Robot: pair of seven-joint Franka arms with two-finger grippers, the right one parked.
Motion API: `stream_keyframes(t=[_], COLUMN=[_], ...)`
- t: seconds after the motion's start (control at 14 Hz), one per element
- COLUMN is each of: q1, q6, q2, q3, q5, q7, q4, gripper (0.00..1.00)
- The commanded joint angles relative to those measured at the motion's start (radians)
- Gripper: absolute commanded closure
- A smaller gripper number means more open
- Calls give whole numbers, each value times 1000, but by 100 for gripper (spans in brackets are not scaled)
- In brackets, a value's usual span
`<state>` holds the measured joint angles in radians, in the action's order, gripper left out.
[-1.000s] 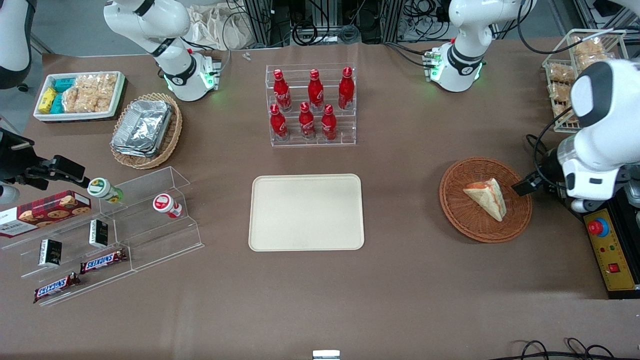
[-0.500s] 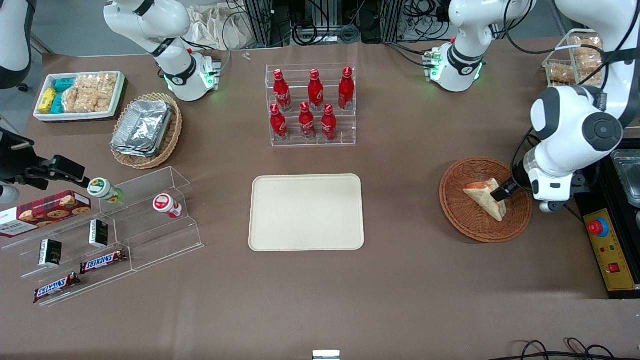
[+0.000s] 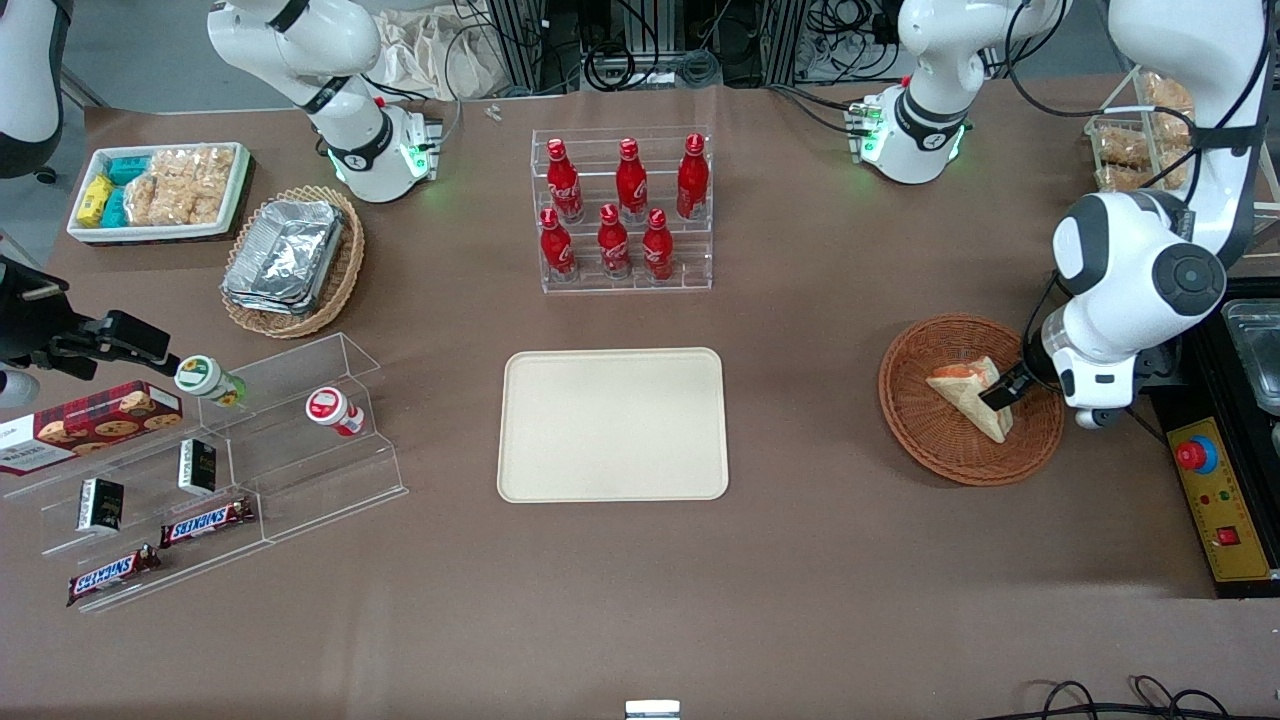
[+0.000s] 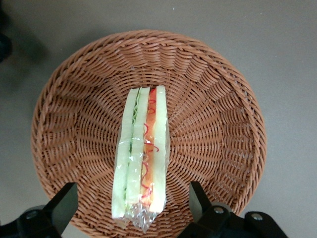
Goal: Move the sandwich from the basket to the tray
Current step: 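Lower the open left gripper around the wrapped sandwich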
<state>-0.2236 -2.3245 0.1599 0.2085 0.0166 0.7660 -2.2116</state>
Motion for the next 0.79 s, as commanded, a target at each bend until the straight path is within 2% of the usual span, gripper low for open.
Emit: stream_keyframes(t=[0.0, 0.71], q1=[-2, 9], q6=[-39, -136], q2=[6, 50], q3=[5, 9], q5=[-4, -6], q7=[44, 125], q4=[-22, -68], gripper=[0, 0])
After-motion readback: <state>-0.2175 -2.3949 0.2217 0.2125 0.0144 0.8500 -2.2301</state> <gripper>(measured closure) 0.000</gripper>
